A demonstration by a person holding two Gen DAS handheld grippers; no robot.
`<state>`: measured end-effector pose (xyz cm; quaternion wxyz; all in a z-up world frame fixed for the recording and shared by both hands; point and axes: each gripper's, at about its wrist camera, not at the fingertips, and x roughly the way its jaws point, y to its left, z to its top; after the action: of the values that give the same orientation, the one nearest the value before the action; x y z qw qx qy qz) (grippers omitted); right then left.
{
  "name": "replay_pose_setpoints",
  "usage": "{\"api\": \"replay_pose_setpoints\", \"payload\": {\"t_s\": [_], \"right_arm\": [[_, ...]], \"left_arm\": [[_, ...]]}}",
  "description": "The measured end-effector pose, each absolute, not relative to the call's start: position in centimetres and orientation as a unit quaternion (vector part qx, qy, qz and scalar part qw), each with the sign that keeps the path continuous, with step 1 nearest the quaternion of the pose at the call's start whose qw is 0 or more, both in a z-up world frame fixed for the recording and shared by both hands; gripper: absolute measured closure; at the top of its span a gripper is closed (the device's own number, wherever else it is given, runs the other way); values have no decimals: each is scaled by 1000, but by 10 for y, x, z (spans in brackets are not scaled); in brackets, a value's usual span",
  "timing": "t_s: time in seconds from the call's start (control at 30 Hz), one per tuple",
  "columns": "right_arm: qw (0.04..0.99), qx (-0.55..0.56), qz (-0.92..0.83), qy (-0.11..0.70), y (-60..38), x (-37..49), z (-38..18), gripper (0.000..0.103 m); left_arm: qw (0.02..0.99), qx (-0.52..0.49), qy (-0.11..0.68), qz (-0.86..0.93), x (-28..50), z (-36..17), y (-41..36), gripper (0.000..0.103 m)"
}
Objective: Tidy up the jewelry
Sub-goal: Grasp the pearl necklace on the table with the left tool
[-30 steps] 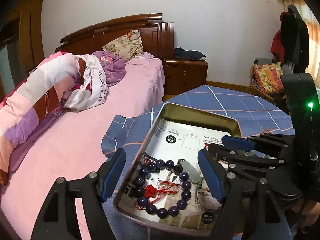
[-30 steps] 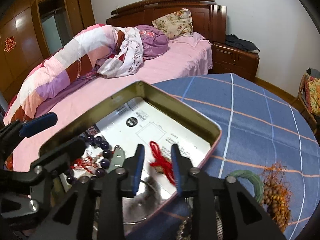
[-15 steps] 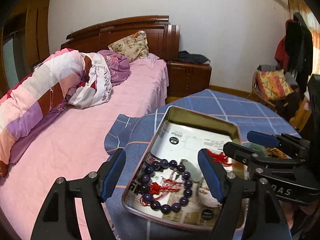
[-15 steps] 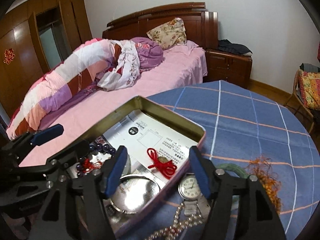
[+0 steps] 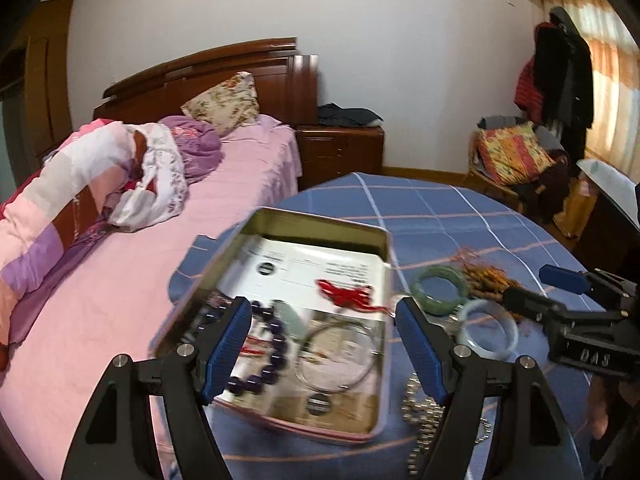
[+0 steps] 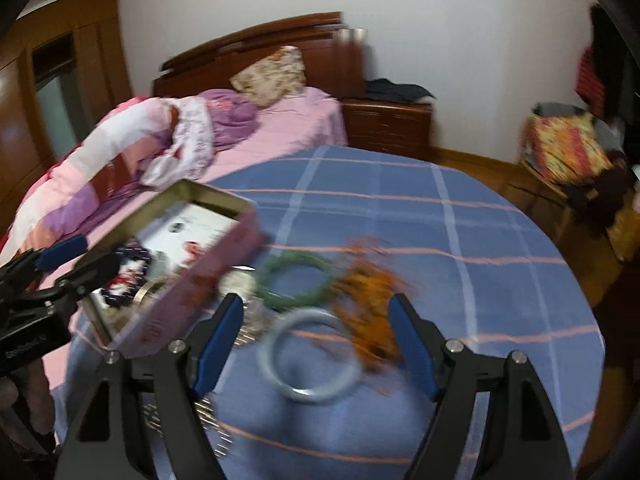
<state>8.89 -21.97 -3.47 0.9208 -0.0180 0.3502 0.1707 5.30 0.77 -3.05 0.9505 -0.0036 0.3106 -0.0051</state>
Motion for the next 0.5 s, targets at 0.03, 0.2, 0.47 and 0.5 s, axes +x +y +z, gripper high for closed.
{"api": "replay_pose_setpoints", "payload": {"t_s": [0.03, 0.2, 0.47, 0.5], "right_arm": [[922, -13, 161, 353, -228, 89, -37, 25], [923, 1, 129, 361, -252, 94, -43, 25], [924, -13, 126, 360, -256, 83, -49, 25], [925, -14, 125, 359, -259, 81, -50, 25]], "left_arm": [[950, -2, 311, -7, 52, -31, 3, 28], [950, 5, 312, -21, 44, -32, -13, 28], [947, 14, 320, -35, 18, -35, -28, 28], [946, 15, 321, -35, 16, -36, -31, 29]]}}
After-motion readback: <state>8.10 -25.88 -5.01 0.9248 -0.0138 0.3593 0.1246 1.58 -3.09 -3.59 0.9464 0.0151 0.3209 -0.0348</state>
